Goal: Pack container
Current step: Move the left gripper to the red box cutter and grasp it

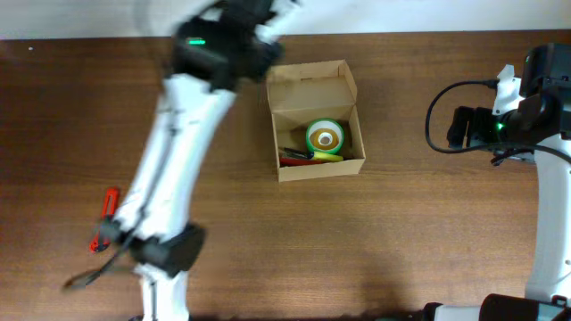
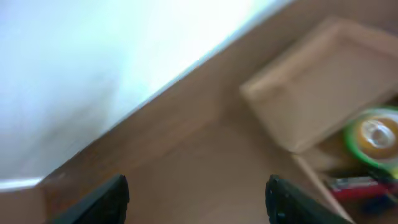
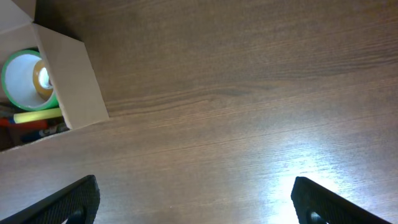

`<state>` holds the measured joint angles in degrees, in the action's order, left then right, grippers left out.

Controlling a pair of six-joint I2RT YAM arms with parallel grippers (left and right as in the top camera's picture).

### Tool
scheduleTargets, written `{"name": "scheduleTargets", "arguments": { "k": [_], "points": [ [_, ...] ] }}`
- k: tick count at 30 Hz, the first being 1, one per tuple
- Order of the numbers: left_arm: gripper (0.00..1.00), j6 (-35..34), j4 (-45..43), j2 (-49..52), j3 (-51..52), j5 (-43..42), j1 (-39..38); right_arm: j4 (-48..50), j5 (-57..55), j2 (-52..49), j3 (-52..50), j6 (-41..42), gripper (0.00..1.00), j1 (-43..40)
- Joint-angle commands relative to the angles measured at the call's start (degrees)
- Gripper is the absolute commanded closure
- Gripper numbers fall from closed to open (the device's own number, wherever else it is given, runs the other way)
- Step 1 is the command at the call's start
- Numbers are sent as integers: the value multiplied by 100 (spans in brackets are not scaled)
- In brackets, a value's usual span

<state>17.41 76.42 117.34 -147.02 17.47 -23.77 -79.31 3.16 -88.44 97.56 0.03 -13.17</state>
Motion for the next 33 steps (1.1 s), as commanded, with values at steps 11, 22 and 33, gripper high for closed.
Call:
{"name": "scheduleTargets", "arguments": {
  "k": [11, 22, 33],
  "points": [
    [29, -927, -243, -2157, 5925, -1209, 2800, 46, 72, -11, -22, 22, 1, -37],
    [43, 435, -385, -2175, 6642, -1220, 4889, 81, 72, -11, -22, -46, 1, -37],
    [28, 1547, -1565, -2133, 7945, -966, 5431, 267, 70, -11, -22, -66, 1, -37]
  ]
}}
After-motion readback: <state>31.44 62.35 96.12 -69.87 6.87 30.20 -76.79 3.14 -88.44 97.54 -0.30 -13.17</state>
